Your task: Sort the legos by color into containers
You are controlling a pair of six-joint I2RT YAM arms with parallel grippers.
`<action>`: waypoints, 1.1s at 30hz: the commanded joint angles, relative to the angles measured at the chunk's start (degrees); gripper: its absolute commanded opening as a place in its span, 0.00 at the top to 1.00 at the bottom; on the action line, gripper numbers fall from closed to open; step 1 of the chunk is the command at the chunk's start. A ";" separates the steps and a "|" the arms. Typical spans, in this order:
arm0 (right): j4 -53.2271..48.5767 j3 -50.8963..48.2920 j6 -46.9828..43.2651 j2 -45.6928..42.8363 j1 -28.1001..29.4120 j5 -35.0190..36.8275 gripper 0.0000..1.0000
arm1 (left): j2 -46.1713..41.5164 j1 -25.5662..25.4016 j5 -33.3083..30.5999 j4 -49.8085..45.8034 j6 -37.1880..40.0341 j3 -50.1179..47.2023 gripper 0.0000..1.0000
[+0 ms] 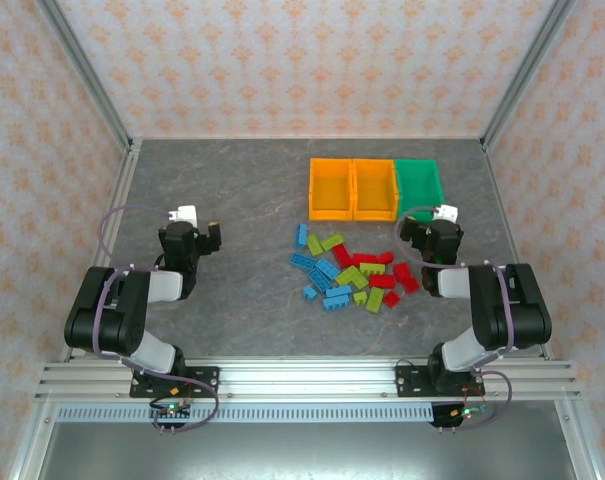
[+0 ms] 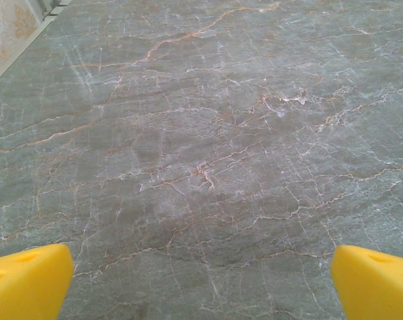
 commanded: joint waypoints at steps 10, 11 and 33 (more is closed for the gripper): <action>-47.64 13.06 25.15 -26.17 1.30 5.22 0.01 | -7.44 -1.32 -1.03 -8.05 0.91 3.77 0.00; -53.64 14.97 28.25 -27.91 1.88 2.96 0.01 | -9.90 -1.84 -2.02 -10.57 0.92 4.07 0.00; -84.32 36.45 33.16 -1.08 17.76 -4.12 0.06 | -32.78 -35.43 17.61 -85.49 14.18 40.16 0.00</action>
